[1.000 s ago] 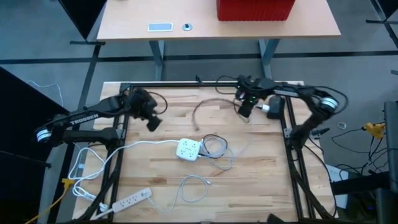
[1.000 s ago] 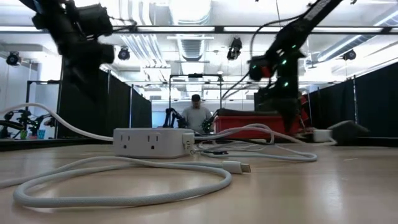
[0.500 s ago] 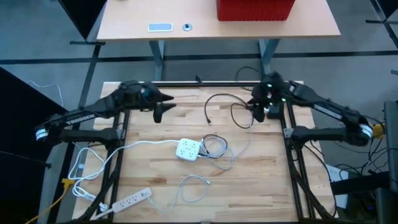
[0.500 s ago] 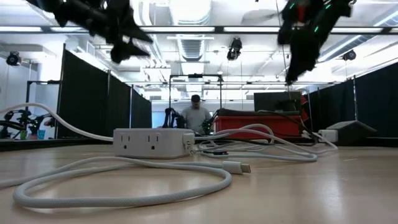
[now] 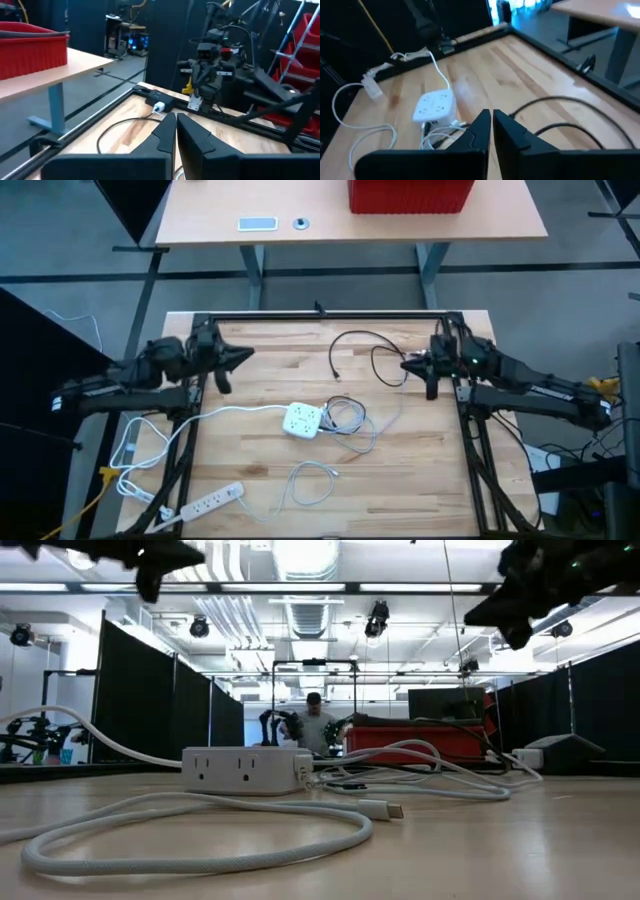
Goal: Insert USB
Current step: Return to Home Position
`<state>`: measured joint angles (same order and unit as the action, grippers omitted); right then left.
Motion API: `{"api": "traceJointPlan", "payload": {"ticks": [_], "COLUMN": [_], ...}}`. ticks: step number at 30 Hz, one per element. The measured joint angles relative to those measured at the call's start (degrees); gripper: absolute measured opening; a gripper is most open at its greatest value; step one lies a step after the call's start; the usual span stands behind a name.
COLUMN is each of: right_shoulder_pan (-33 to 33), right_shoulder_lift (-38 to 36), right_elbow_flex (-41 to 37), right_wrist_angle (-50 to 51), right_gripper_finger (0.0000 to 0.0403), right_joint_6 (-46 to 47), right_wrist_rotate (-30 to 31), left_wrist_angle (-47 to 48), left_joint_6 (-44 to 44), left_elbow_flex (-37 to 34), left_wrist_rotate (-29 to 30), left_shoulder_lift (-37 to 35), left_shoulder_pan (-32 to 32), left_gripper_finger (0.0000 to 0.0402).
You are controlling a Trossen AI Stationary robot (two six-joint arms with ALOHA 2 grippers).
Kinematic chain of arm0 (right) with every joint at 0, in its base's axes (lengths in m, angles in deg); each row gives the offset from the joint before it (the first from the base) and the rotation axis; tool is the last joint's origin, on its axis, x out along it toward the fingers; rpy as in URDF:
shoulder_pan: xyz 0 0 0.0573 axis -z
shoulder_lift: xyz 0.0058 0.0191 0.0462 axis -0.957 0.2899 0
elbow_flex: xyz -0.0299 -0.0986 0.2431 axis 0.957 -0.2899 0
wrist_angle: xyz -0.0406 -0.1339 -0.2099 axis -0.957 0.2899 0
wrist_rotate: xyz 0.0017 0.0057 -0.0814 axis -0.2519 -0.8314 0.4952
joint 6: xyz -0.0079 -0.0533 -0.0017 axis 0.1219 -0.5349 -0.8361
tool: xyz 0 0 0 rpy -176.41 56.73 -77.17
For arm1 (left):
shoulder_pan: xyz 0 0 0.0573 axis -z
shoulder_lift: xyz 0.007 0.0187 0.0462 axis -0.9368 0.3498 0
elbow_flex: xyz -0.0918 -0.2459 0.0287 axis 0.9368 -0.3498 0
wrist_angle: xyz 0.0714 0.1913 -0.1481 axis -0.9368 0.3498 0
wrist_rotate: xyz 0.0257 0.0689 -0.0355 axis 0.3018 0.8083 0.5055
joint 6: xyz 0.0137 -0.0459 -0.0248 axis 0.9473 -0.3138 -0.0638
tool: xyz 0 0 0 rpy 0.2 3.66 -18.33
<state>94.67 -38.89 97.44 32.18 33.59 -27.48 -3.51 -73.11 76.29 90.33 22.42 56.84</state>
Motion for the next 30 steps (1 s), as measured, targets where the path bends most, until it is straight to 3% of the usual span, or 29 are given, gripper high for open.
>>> {"api": "traceJointPlan", "payload": {"ticks": [3, 6, 9, 14, 18, 23, 30], "right_shoulder_pan": [-3.79, -6.54, -8.47, -10.13, -11.81, -13.11, -13.45], "right_shoulder_lift": [-5.17, -9.97, -13.15, -14.05, -14.87, -18.05, -26.19], "right_elbow_flex": [0.00, -0.90, -3.00, -4.10, -6.06, -11.24, -19.02], "right_wrist_angle": [1.26, 1.99, 6.56, 15.40, 4.05, -5.56, -14.11], "right_gripper_finger": [0.0002, 0.0001, 0.0002, 0.0002, 0.0001, 0.0000, 0.0000], "right_joint_6": [0.28, 0.71, 1.97, 12.62, 8.53, 5.87, 7.75], "right_wrist_rotate": [2.81, 1.73, -2.26, -7.26, -7.50, -5.81, -2.10], "left_wrist_angle": [0.23, 1.35, 3.67, 10.51, 6.33, -18.45, -19.05], "left_joint_6": [-6.54, -8.89, -8.25, -6.07, -3.60, -1.88, 2.27], "left_elbow_flex": [-6.03, -10.22, -11.71, -12.53, -19.01, -31.49, -31.54], "left_wrist_rotate": [1.41, 2.06, -1.92, -5.55, -3.93, -10.63, -12.73], "left_shoulder_lift": [-7.51, -12.14, -13.57, -13.98, -15.06, -16.91, -18.70], "left_shoulder_pan": [0.01, 0.04, 0.19, 0.24, 0.26, 0.29, 0.54], "left_gripper_finger": [0.0000, 0.0000, 0.0000, 0.0000, 0.0000, 0.0003, 0.0003]}}
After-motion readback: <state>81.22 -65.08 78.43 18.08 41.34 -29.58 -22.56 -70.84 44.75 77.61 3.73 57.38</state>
